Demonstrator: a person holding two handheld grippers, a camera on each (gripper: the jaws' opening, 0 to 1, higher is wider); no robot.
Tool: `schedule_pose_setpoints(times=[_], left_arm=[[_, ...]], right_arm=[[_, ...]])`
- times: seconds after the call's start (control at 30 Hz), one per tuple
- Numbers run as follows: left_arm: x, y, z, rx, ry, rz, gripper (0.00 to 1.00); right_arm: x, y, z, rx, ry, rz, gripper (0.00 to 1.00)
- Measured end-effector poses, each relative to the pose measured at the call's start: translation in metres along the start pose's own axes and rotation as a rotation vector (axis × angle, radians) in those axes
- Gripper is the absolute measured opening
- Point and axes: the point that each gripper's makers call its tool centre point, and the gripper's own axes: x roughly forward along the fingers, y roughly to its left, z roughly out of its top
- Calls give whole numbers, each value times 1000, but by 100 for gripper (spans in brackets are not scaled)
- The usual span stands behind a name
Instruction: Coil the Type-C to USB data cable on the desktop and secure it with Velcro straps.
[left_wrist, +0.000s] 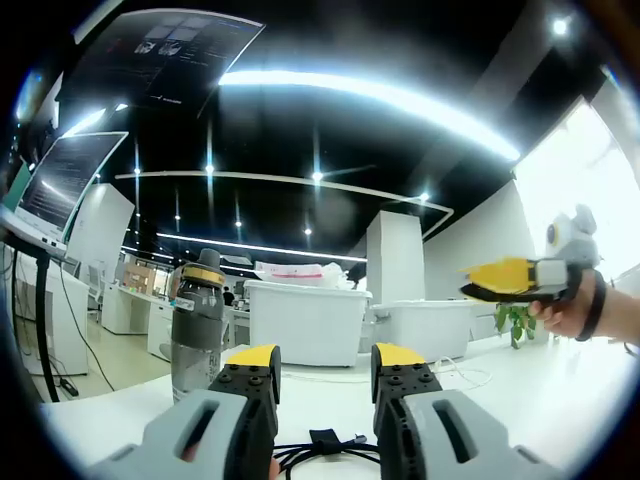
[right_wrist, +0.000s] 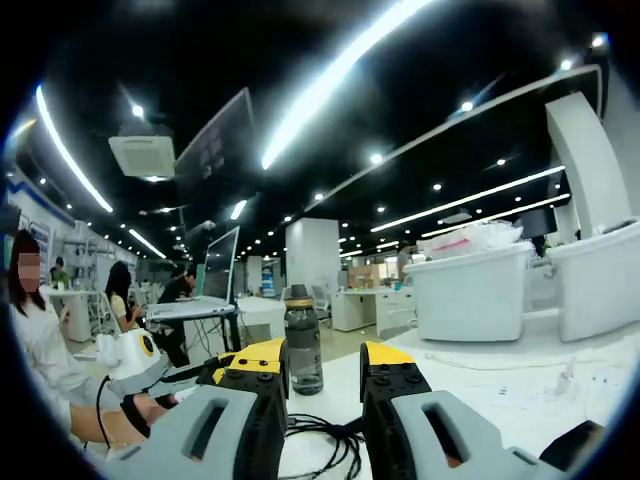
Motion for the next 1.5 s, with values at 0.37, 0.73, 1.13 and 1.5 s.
schedule_pose_setpoints(times=[0.37,0.73,1.13,1.5], left_arm=[[-68,-52,5,-40,0,-29,36],[-91,-66,-32,-32,52,-56,32],[-89,-42,-58,-119,156,24,35],[-90,-42,-63,-84,183,20,36]], right_arm=[[-146,-39,-50,26,29,-372,27],[-195,-38,-89,-108,28,-571,30],[-205,-54,-89,-46,7,-645,33],[-201,-53,-100,-70,68,-631,35]])
